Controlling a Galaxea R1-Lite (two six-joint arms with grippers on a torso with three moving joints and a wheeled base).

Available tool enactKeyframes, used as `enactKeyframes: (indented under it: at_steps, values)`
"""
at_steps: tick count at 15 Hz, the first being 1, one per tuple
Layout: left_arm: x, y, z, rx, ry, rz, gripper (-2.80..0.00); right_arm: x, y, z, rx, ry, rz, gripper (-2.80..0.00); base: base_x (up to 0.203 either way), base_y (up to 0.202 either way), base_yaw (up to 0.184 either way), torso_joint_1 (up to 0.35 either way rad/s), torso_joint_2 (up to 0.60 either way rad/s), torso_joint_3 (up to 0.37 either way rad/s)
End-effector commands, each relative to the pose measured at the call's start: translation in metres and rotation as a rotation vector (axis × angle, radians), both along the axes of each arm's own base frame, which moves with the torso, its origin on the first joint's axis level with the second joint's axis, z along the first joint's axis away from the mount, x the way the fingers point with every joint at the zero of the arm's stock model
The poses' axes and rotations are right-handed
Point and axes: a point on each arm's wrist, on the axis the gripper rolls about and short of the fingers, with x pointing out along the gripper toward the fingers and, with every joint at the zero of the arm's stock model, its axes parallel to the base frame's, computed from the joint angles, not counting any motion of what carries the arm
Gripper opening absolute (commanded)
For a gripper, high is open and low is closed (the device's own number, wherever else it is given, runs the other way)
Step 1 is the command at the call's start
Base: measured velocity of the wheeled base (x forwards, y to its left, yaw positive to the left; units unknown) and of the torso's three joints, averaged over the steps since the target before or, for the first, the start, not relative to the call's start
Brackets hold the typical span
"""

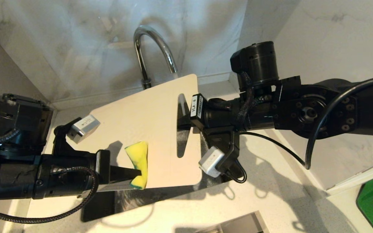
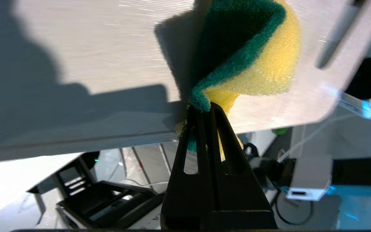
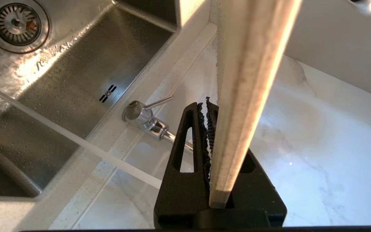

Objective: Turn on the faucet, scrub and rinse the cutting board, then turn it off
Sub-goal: Scrub the cutting board underwater

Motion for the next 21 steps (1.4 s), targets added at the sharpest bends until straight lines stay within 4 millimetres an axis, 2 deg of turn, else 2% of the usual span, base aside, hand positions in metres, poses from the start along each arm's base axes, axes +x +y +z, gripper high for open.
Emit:
enactKeyframes:
  at_steps: [1,8,14,21]
  values:
    - [0.004,0.014,-0.01,0.031,0.012,0.042,-2.8,-0.004,-0.002,0.003,0.001,-0.018,0.009,-2.8,0.0,0.0,0.0,0.0,0.0,0.0]
    - [0.02,0.048,-0.045,0.109,0.021,0.147,-2.8,-0.011,-0.007,0.006,0.003,-0.02,0.009,-2.8,0.0,0.0,0.0,0.0,0.0,0.0]
    - [0.032,0.107,-0.069,0.098,0.044,0.218,-2.8,-0.013,-0.008,0.007,0.007,-0.018,0.004,-2.8,0.0,0.0,0.0,0.0,0.0,0.0]
    - [0.035,0.143,-0.097,0.167,0.087,0.259,-2.8,-0.012,-0.008,0.001,0.034,-0.013,-0.005,-2.8,0.0,0.0,0.0,0.0,0.0,0.0]
